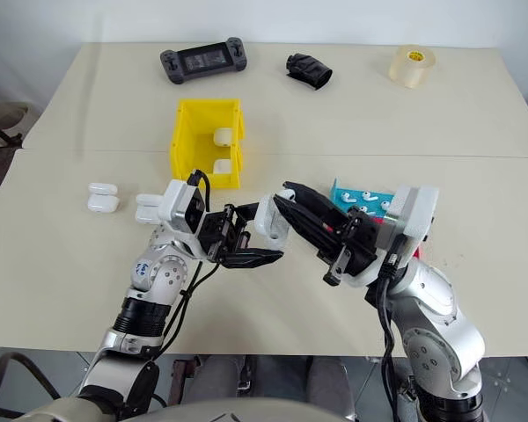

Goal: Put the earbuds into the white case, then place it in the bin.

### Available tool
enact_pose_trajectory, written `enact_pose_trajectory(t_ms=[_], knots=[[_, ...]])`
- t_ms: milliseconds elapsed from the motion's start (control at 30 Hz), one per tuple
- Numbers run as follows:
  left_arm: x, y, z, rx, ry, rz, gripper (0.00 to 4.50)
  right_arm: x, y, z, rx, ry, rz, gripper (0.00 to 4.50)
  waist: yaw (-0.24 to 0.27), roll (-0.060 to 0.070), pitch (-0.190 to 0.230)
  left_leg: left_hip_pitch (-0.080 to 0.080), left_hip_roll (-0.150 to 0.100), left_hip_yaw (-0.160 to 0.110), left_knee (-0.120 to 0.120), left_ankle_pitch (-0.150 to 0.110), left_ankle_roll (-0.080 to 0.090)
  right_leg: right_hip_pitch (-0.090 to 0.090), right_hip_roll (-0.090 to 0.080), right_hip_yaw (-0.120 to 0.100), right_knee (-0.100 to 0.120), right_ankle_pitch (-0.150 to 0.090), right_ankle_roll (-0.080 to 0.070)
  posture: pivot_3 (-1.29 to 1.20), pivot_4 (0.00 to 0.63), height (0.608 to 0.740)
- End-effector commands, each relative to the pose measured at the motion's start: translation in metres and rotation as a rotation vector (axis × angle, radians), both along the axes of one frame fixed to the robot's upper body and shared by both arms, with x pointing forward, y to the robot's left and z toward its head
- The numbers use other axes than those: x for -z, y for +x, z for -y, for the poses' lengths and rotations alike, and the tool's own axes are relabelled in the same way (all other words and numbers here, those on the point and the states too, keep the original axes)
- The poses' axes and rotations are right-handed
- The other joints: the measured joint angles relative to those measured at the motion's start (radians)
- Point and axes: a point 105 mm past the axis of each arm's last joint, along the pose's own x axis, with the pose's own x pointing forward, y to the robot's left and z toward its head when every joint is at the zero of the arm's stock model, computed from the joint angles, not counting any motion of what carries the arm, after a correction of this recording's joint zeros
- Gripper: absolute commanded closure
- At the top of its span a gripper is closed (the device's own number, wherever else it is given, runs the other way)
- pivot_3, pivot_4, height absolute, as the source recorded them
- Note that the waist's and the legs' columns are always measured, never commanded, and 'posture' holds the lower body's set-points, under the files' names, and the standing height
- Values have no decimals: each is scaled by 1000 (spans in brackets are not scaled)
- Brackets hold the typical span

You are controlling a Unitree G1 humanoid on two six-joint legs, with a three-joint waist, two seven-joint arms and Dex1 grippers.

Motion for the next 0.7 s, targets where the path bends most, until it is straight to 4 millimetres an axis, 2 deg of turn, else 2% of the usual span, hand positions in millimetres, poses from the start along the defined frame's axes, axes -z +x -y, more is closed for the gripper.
enact_pose_trajectory(t_ms=[33, 267, 400, 700], knots=[[-14, -2, 2, 6, -28, 55, 1704, -1, -2, 2, 7, 7, 26, 4035, 0, 0, 0, 0, 0, 0, 0, 0, 0, 0, 0, 0, 0, 0, 0, 0, 150, 740], [-18, -3, 3, 7, -42, 61, 1704, 9, -2, 1, 6, -13, 8, 4035, 0, 0, 0, 0, 0, 0, 0, 0, 0, 0, 0, 0, 0, 0, 0, 0, 150, 740], [-20, -1, 3, -6, -56, 62, 1704, 18, -4, 5, 5, -54, -17, 4035, 1, 0, 0, 0, 0, 0, 0, 0, 0, 0, 0, 0, 0, 0, 0, 0, 150, 740], [-21, 1, 2, -21, -59, 66, 1704, 24, -8, 16, -9, -125, -32, 4035, 0, 0, 0, 0, 0, 0, 0, 0, 0, 0, 0, 0, -1, 0, 0, 0, 150, 740]])
